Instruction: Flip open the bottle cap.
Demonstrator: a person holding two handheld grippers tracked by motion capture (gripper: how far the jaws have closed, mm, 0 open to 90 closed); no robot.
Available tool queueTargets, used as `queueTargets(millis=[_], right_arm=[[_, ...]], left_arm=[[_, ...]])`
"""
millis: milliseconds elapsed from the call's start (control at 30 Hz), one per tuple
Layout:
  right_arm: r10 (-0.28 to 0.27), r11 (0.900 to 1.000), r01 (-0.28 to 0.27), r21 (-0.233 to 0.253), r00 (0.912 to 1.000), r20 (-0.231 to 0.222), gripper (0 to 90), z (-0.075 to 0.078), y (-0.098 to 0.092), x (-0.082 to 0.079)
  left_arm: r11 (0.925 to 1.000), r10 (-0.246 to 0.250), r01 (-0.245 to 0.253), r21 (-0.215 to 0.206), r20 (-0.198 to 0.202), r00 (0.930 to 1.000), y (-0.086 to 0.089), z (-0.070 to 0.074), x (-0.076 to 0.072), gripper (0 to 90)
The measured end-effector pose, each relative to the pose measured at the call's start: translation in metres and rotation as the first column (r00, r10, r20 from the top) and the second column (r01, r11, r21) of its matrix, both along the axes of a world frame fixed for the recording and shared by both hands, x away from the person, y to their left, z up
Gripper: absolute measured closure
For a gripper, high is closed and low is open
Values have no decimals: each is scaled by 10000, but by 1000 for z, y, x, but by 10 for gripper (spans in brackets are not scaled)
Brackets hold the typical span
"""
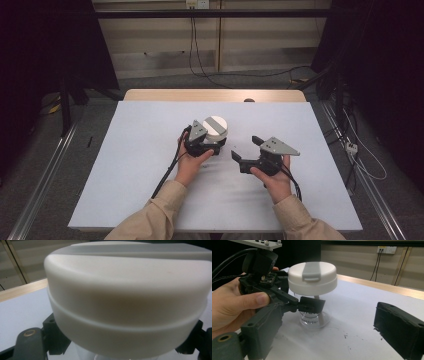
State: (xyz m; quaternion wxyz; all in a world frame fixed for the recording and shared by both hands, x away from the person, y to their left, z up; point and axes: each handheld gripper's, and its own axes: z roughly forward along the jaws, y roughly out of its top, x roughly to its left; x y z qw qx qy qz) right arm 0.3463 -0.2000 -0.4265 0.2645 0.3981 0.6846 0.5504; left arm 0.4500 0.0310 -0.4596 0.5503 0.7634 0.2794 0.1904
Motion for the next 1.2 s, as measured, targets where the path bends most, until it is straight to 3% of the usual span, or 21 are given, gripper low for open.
queueTargets(millis=[767, 1067, 1200], right_arm=[[218, 9996, -220, -152, 9997, -107, 143, 2, 9, 9], [497, 9984, -502, -259, 9986, -205, 267, 4, 15, 13], [595, 9979, -601, -222, 9978, -301, 365, 4, 16, 15]], left_arm=[[10000, 12, -12, 90, 23, 10000, 0, 0, 0, 185], [9999, 29, -29, 126, 2, 10000, 0, 1, -1, 186], [9999, 39, -39, 101, 16, 10000, 0, 0, -1, 185]])
